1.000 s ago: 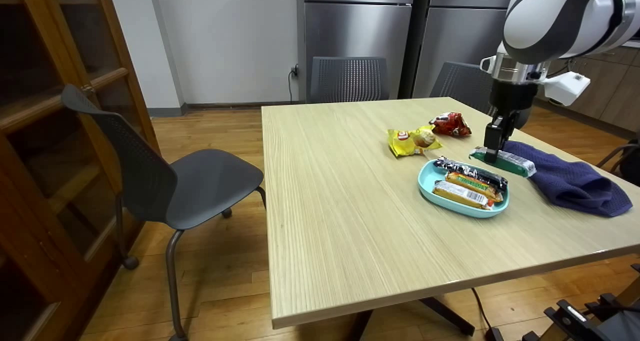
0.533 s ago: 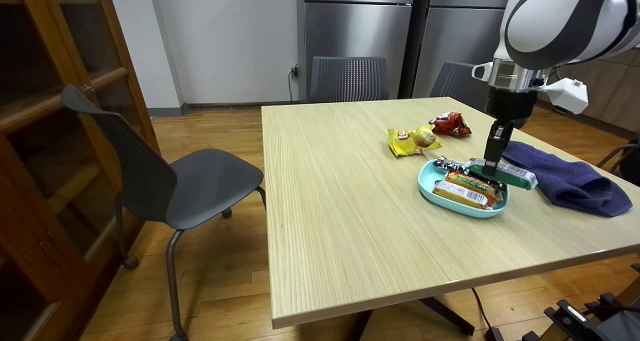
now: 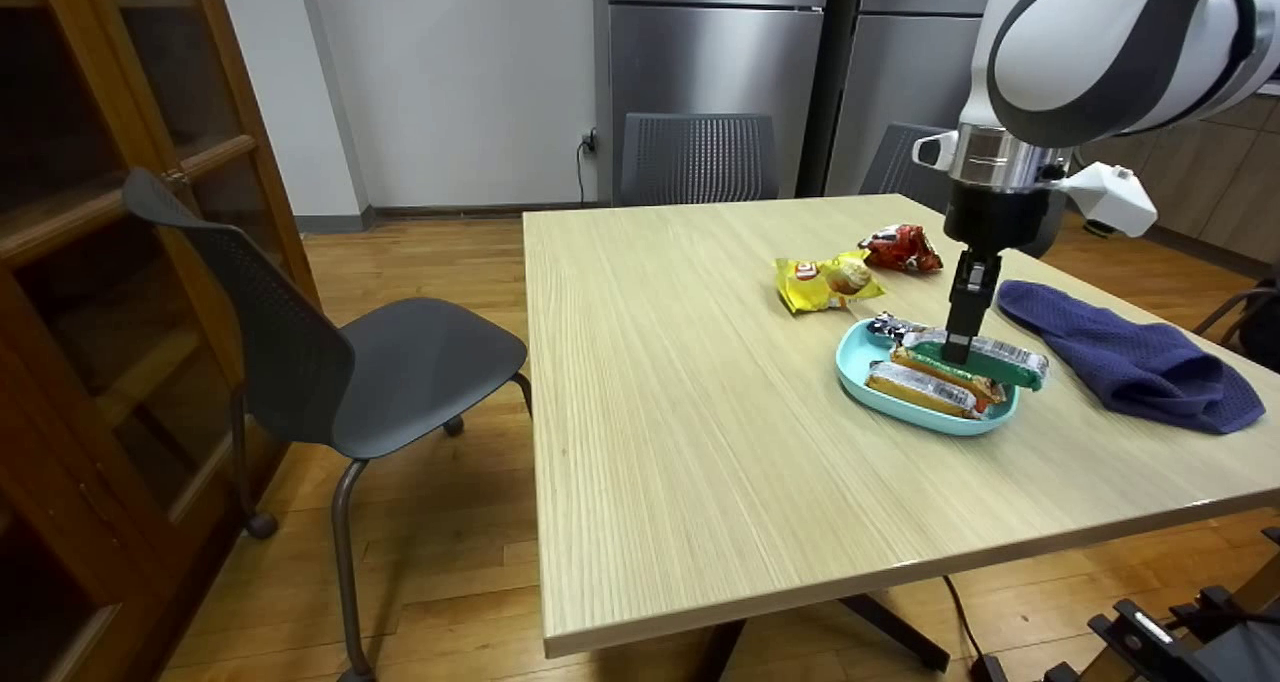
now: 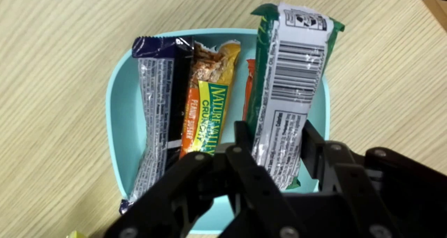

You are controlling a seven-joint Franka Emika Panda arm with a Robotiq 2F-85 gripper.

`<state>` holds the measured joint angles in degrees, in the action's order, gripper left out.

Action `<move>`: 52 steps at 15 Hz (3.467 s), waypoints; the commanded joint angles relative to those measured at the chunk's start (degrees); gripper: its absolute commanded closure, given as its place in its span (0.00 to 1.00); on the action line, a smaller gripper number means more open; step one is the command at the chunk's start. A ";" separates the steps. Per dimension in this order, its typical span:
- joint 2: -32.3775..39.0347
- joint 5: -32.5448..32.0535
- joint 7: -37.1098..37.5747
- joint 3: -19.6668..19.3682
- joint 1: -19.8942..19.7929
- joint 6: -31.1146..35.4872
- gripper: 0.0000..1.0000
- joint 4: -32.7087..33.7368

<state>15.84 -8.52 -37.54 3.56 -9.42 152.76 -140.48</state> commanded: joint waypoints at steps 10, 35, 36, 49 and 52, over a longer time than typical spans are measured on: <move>3.48 0.79 -4.81 1.01 0.44 1.48 0.86 4.05; 0.64 8.21 -2.65 -2.31 -4.15 -5.67 0.00 7.73; 0.22 8.22 -2.57 -3.15 -4.34 -6.44 0.00 8.05; 2.52 12.72 7.71 -12.39 -8.96 -8.84 0.00 11.55; 4.72 16.01 10.56 -12.46 -10.90 -9.96 0.00 12.83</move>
<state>18.29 4.38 -30.05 -9.43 -18.37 145.10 -130.21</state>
